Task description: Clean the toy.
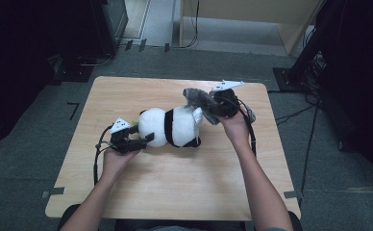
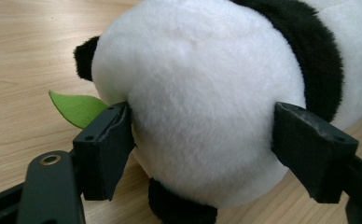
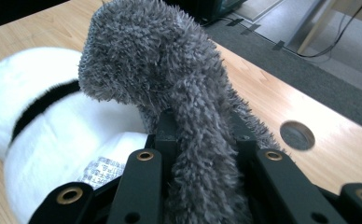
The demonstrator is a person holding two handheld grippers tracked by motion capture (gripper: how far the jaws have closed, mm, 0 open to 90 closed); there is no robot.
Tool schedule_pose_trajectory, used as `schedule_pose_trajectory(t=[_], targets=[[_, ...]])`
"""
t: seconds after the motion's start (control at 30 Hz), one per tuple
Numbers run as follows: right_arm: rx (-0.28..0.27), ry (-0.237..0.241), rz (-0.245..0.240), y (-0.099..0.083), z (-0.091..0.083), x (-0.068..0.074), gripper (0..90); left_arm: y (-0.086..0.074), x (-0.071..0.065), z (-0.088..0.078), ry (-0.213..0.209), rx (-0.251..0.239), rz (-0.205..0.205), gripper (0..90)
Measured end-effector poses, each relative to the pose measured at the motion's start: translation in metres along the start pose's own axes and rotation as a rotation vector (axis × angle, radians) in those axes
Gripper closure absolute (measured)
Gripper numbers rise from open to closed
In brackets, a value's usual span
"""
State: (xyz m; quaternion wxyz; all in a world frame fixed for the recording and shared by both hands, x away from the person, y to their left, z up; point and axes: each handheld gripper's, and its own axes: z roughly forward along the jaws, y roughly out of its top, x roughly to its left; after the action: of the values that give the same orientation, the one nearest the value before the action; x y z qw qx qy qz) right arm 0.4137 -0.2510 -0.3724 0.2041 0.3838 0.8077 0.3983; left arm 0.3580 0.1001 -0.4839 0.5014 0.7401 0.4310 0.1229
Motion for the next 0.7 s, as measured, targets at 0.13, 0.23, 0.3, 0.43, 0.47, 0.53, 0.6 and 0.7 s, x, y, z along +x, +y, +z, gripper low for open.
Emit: schedule_pose_trajectory(t=[0.13,0.23,0.3,0.43,0.47,0.53,0.6,0.7], targets=[[-0.004,0.021,-0.019,0.014,0.008,0.007,72.2,0.0,0.001,0.001,-0.004,-0.002,-0.013,19.0],[0.004,0.042,-0.03,0.02,0.017,0.015,72.1,0.003,0.002,0.002,-0.009,0.016,-0.019,18.0],[0.008,0.05,-0.042,0.023,0.023,0.019,72.1,0.004,0.002,0.001,-0.011,0.018,-0.022,17.4],[0.024,0.078,-0.064,0.033,0.034,0.026,72.2,0.006,0.0,0.0,-0.012,0.035,-0.015,17.3],[0.028,0.082,-0.073,0.036,0.037,0.027,72.2,0.007,-0.001,-0.001,0.0,0.045,-0.01,16.6],[0.039,0.09,-0.085,0.041,0.042,0.03,72.2,0.009,-0.003,-0.002,0.007,0.063,-0.001,16.0],[0.049,0.108,-0.09,0.044,0.049,0.032,72.3,0.012,-0.005,-0.002,0.005,0.064,0.002,15.8],[0.059,0.141,-0.067,0.044,0.062,0.036,72.7,0.018,-0.005,0.004,0.002,0.081,0.001,12.8]])
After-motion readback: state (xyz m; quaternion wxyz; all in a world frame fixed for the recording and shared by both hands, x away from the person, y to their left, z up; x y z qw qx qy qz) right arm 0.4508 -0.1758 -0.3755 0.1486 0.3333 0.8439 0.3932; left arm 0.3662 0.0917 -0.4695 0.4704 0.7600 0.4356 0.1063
